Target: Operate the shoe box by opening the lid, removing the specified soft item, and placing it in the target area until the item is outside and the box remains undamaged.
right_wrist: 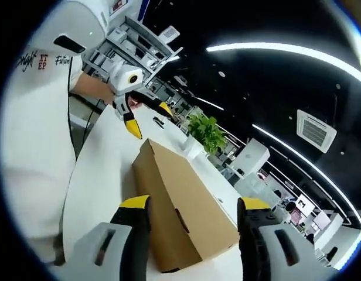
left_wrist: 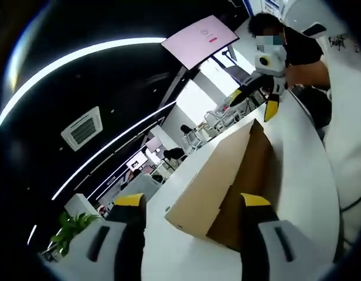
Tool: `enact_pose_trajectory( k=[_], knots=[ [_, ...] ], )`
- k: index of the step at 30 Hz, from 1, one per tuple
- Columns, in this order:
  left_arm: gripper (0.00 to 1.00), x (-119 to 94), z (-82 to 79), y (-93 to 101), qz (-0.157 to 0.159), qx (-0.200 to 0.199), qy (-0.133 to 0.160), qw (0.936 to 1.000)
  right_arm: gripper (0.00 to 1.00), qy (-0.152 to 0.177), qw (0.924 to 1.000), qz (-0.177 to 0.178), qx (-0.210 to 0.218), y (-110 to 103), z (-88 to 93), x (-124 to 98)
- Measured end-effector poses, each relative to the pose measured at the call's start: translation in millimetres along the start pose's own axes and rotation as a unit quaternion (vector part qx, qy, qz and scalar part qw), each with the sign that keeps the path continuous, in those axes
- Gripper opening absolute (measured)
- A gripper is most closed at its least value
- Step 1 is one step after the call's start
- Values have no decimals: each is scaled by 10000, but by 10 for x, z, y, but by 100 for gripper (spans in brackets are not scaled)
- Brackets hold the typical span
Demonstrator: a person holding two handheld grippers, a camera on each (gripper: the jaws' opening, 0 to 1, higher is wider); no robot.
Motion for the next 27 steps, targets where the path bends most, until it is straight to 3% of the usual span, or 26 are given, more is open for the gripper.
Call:
enact_pose_trajectory(
  k=[4, 7, 12, 15, 19, 22, 27],
  knots=[
    [64, 23, -15, 144, 272, 302, 18, 9992, 62, 50, 9997, -54, -236, -39, -43, -17],
    [62, 41, -7, 173, 158, 755, -96, 9970, 61, 202, 9989, -111, -399, -76, -58, -28],
    [64, 39, 30, 158, 39, 755, -164, 9970, 59, 275, 9980, -15, -564, -57, -56, -35],
    [58, 19, -14, 199, 102, 1100, -16, 9939, 57, 269, 9977, -53, -620, -81, -66, -40],
    [58, 41, 6, 281, 248, 1038, -45, 9943, 56, 163, 9959, -105, -886, -143, -52, -24],
    [54, 46, 55, 309, 165, 1100, 1, 9938, 55, 21, 9946, -116, -1031, -177, 28, -7],
    [54, 76, 172, 366, 206, 1537, -233, 9876, 53, -49, 9935, -83, -1132, -199, 110, -28]
  ],
)
Point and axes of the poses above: the point that each gripper's makers call its tool centre point, and the gripper's own axes: x roughly forward along the fingers, y roughly to its right, z roughly out of its underside, the point moved 1 cm from there along -x, roughly backward along the fingers, and after that the axes turned 3 degrees about z, right-handed, at the moved point
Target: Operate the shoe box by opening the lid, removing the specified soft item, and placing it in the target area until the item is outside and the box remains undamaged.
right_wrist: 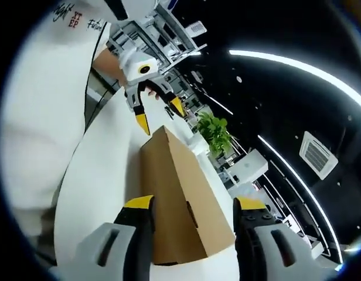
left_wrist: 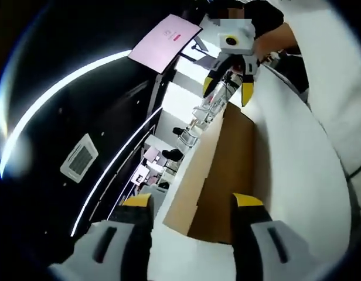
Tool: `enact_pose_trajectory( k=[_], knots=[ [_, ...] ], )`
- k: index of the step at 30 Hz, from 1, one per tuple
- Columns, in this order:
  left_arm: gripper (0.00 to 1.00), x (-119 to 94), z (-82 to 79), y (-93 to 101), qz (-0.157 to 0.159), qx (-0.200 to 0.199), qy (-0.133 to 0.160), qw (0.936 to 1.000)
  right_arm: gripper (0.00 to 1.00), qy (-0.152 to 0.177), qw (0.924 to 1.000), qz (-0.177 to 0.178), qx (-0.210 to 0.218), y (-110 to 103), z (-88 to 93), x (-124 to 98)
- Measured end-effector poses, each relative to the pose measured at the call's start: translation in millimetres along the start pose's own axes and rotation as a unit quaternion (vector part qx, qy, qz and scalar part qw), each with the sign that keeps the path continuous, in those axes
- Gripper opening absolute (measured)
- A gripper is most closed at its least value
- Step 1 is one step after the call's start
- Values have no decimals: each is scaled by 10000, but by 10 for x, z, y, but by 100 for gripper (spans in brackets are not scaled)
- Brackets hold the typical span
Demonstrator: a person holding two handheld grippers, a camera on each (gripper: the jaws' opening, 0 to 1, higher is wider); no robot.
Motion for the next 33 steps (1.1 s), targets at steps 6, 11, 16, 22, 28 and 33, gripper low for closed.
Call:
enact_pose_trajectory(
  k=[6, 11, 16, 22, 28, 33],
  knots=[
    [53, 25, 62, 7, -54, 136, -125, 9998, 51, -179, 9997, 13, -180, -10, 91, 8],
    [52, 32, 119, -3, -129, 247, -265, 9993, 50, -281, 9989, 30, -384, -20, 121, 12],
    [52, 49, 175, 19, -122, 303, -343, 9989, 49, -448, 9974, -32, -572, -78, 214, 40],
    [50, 68, 226, 25, -159, 235, -401, 9988, 47, -599, 9959, -45, -680, -110, 311, 51],
    [51, 84, 278, 74, -192, 466, -516, 9974, 46, -626, 9956, -1, -690, -86, 269, 76],
    [50, 96, 266, 86, -144, 516, -526, 9972, 45, -620, 9951, -2, -773, -84, 253, 90]
  ],
)
Point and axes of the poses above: the point that each gripper's makers call its tool centre point, and the gripper's own axes: x roughly forward along the fingers, y roughly to its right, z roughly out of its underside, the point moved 1 cm from there along -x, roughly backward along the fingers, and after that the axes turned 3 degrees about z, right-handed, at the moved point
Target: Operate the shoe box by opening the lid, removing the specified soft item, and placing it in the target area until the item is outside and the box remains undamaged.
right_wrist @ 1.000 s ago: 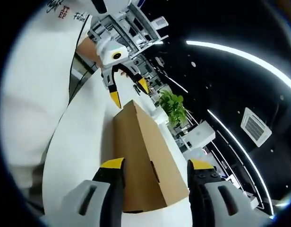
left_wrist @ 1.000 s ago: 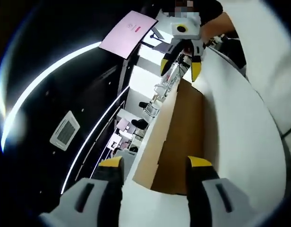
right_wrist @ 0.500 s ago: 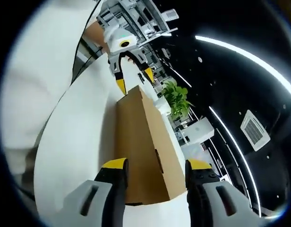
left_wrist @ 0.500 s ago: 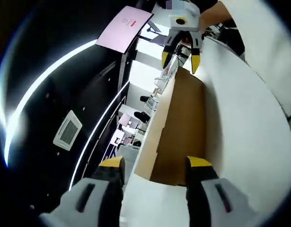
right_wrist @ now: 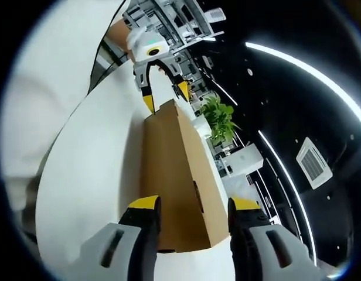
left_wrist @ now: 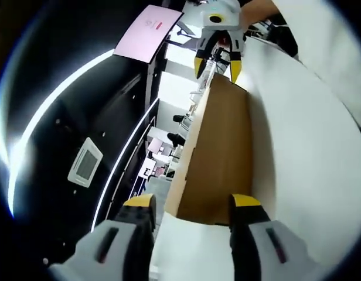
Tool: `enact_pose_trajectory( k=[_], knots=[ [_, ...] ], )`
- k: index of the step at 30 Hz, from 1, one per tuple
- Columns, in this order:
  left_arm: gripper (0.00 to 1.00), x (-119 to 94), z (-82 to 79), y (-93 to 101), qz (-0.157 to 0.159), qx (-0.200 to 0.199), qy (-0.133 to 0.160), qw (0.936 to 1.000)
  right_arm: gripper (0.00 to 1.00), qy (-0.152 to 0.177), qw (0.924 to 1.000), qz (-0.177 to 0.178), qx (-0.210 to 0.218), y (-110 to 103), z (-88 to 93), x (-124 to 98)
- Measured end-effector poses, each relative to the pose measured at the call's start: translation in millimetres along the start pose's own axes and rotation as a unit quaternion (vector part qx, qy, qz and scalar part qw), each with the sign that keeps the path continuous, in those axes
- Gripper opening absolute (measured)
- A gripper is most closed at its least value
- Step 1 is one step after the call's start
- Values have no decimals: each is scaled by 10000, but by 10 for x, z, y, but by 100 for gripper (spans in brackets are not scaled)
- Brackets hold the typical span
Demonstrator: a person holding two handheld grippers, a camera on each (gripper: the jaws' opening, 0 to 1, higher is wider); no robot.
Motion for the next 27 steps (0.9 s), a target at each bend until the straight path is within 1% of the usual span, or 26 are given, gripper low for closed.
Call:
enact_pose_trajectory(
  k=[1, 3, 5, 7, 8, 11, 13, 14, 15, 17, 20, 23, 27],
  knots=[
    [50, 3, 0, 9, 16, 33, -3, 10000, 45, 12, 10000, -40, 14, -20, 4, 0],
    [45, 4, 7, 31, 70, 31, -27, 10000, 42, 41, 10000, -71, 9, -44, 5, -4],
    [45, 10, 14, 37, 76, 13, -44, 10000, 42, 72, 9999, -64, 44, -51, 10, -6],
    [45, 10, 30, 28, 38, 26, -56, 10000, 41, 10, 10000, -23, 9, -49, 54, -9],
    [45, 10, 33, 28, 50, 24, -54, 10000, 39, 6, 10000, -14, 0, -50, 65, -12],
    [44, 5, 33, 30, 45, 21, -46, 10000, 39, 14, 10000, 19, 36, -59, 91, -25],
    [42, 2, 26, 35, 52, 32, -27, 10000, 38, -76, 9999, 66, -56, -65, 142, -25],
    [41, 0, 21, 35, 60, 67, -20, 10000, 38, -166, 9996, 85, -214, -68, 177, -25],
    [40, -3, 19, 30, 46, 74, -18, 10000, 38, -202, 9994, 76, -253, -78, 194, -21],
    [40, -12, 19, 15, 3, 88, -3, 10000, 37, -210, 9995, 76, -232, -96, 228, -14],
    [40, -7, 31, -2, -25, 98, -63, 9999, 33, -203, 9995, 142, -203, -68, 218, -21],
    [40, -3, 38, -2, -12, 94, -83, 9999, 34, -303, 9991, 208, -204, -40, 257, -1],
    [40, 7, 65, 6, -2, 120, -144, 9998, 34, -447, 9976, 213, -475, -26, 315, -28]
  ],
)
Point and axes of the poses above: the point that each gripper's makers call its tool centre point, and the gripper's own axes: x roughly forward along the fingers, y roughly to its right, z roughly out of its underside, the point moved 1 cm from there along -x, roughly backward along the fingers, and after that the axes turned 3 degrees about z, right-handed, at the moved point
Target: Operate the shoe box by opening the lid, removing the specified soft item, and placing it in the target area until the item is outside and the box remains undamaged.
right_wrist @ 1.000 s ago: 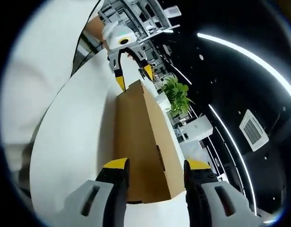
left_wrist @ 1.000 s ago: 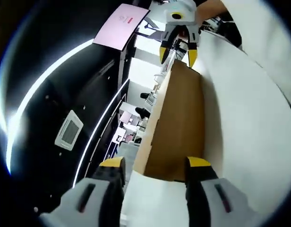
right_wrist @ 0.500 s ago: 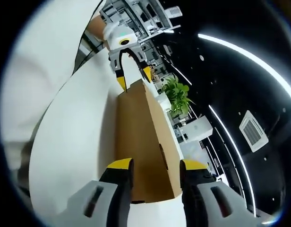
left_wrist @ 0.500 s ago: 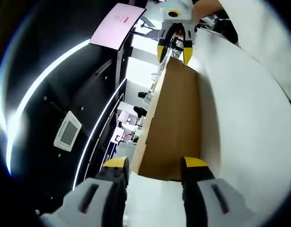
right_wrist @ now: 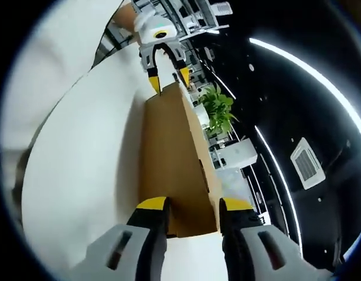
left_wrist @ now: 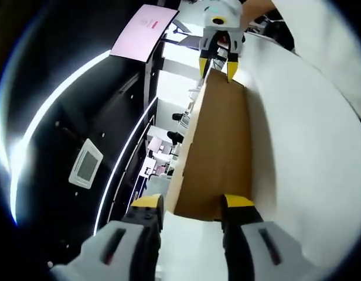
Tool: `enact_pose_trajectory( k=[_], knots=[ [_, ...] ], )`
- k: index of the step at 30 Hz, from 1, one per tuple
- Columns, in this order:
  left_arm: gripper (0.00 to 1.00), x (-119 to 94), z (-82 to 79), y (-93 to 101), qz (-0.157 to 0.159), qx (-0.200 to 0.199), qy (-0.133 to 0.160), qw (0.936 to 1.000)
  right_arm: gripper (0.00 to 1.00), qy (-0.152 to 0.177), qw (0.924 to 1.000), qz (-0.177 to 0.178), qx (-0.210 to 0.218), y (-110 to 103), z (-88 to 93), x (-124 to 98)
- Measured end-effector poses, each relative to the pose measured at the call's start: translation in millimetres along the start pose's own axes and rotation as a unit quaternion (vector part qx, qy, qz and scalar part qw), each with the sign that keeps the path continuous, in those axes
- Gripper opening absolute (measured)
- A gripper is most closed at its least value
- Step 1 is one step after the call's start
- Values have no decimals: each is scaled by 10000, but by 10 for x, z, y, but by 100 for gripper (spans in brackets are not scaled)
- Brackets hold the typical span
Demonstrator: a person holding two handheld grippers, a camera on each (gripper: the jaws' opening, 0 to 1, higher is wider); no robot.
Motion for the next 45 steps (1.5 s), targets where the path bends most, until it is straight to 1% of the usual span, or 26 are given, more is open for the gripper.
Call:
enact_pose_trajectory(
  k=[1, 3, 5, 8, 10, 11, 12, 13, 14, 18, 21, 23, 25, 27, 28, 32, 34, 38, 40, 43, 45],
  knots=[
    [40, 2, 5, -6, -34, 10, -4, 10000, 34, -91, 9998, -31, -196, 10, 24, -10],
    [40, -1, 9, -6, -49, -25, -8, 10000, 33, -80, 9997, -4, -249, -12, 24, -1],
    [39, -5, 8, 1, -54, 30, -8, 10000, 32, -118, 9993, 56, -337, -43, 41, 9],
    [39, -10, 7, 6, -73, 74, -7, 9999, 32, -90, 9994, 57, -343, -47, 38, 11],
    [36, -15, 2, 4, -85, 84, 7, 9999, 32, -94, 9992, 83, -385, -40, 29, 9],
    [32, -15, 11, 30, -15, -25, -15, 10000, 32, -103, 9991, 91, -398, -47, 31, 9],
    [31, -16, 16, 55, 43, -192, -38, 9998, 32, -109, 9992, 94, -381, -53, 33, 8],
    [31, -18, 5, 21, -72, -230, -20, 9997, 32, -128, 9992, 88, -370, -53, 32, 7],
    [31, -15, 7, 35, -38, -99, -61, 9999, 31, -144, 9991, 87, -389, -51, 32, 7],
    [31, -21, -2, 49, -49, 131, -58, 9999, 30, -171, 9987, 89, -480, -42, 30, 3],
    [30, -23, -7, 38, -12, 81, -79, 9999, 29, -218, 9982, 98, -552, -39, 12, -5],
    [30, -21, -11, 35, 16, 41, -103, 9999, 29, -264, 9982, 115, -534, -26, -38, -4],
    [30, -25, -11, 42, 36, 86, -127, 9999, 29, -320, 9980, 94, -538, -39, 4, -6],
    [30, -47, -37, 8, -60, 210, -88, 9997, 29, -328, 9979, 106, -554, -37, 29, -11],
    [30, -56, -44, -4, -74, 215, -89, 9997, 29, -314, 9979, 125, -549, 4, -68, -11],
    [30, -57, -49, -39, -79, 75, -71, 9999, 29, -271, 9982, 160, -518, 32, -69, -24],
    [30, -52, -50, -33, -102, 79, -74, 9999, 29, -284, 9980, 170, -533, 27, -19, -23],
    [30, -43, -47, -31, -105, 17, -50, 9999, 29, -255, 9981, 182, -523, 20, -18, -15],
    [30, -34, -58, -44, -81, -76, -134, 9998, 29, -292, 9980, 163, -535, 18, -9, -19],
    [30, -44, -61, -58, -27, -241, -131, 9996, 29, -306, 9979, 146, -546, 36, -50, -23],
    [30, -51, -59, -69, -33, -238, -98, 9997, 29, -276, 9982, 157, -502, 48, -58, -23]
  ],
)
Point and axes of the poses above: the point that each gripper's makers call its tool centre point, and the gripper's own axes: x roughly forward along the fingers, y roughly to its right, z roughly out of its underside, the point moved 1 cm from there along -x, roughly backward along the fingers, and after that the axes turned 3 degrees about z, right-handed, at the moved point
